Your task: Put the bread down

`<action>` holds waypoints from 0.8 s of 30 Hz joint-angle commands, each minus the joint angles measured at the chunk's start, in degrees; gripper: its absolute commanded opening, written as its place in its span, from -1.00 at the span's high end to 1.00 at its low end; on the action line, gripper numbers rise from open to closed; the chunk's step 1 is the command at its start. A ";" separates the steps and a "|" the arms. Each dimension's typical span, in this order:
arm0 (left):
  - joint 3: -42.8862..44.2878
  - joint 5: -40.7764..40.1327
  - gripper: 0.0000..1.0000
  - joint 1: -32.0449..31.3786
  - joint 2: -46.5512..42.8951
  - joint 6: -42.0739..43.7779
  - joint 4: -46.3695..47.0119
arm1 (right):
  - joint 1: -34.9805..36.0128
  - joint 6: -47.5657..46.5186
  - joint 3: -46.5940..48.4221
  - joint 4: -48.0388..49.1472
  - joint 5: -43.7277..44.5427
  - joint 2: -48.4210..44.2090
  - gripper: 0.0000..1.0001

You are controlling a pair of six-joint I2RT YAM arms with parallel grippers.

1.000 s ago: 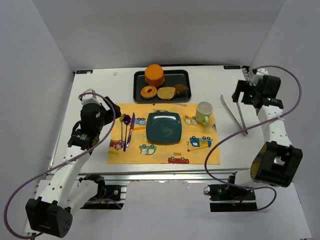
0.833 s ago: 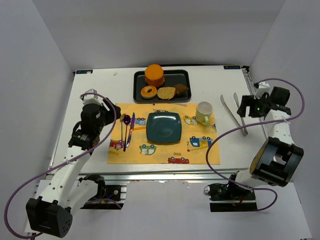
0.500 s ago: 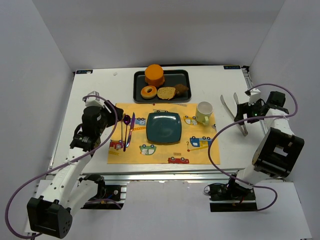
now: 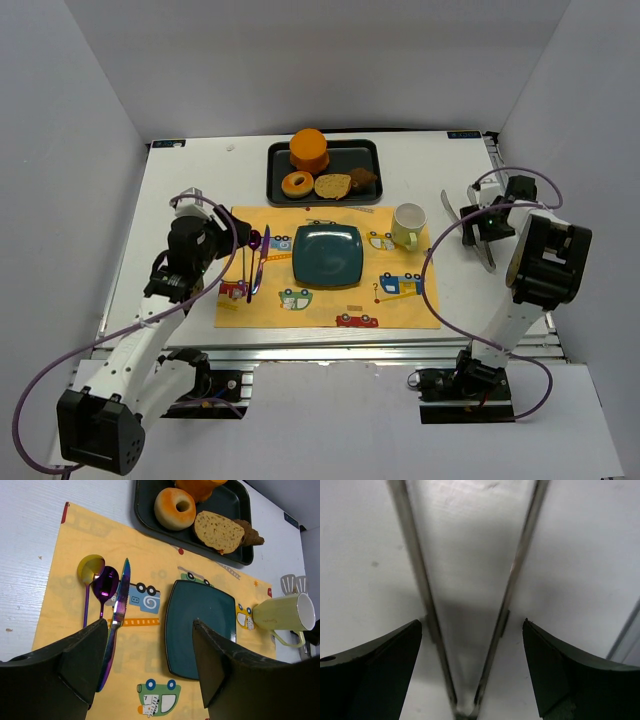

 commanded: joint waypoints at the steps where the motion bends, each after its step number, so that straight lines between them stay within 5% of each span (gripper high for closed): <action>1: 0.45 0.55 -0.55 0.20 0.85 0.68 1.19 | -0.01 3.21 6.94 -0.14 0.91 3.68 -0.68; 9: 1.32 0.46 -0.55 0.20 2.52 1.12 1.28 | -0.01 0.49 10.38 -5.05 -5.06 7.21 -0.44; 17: 2.20 1.08 -0.55 0.20 3.75 1.21 1.89 | -0.10 -6.19 9.94 -10.59 -3.66 10.37 -0.49; 24: 3.35 1.25 -0.55 0.20 4.28 1.30 1.80 | -0.10 -9.36 7.31 -8.93 -0.50 10.37 -0.28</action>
